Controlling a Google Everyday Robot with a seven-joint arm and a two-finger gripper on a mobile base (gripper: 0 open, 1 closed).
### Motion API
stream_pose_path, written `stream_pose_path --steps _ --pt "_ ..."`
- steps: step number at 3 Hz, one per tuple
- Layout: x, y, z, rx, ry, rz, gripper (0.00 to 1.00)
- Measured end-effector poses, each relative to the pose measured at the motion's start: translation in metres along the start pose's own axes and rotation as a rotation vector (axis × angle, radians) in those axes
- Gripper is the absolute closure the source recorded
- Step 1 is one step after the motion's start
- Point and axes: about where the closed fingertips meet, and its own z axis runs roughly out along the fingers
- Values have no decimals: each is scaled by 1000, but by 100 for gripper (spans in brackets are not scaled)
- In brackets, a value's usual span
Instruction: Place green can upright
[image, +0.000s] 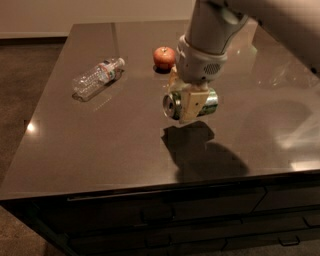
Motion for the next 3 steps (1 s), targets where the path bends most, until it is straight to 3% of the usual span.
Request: stream_pose_path --steps 1,3 --pt "-8 -20 -10 48 -165 170 100" --pt "-30 -52 -13 149 -535 421 100"
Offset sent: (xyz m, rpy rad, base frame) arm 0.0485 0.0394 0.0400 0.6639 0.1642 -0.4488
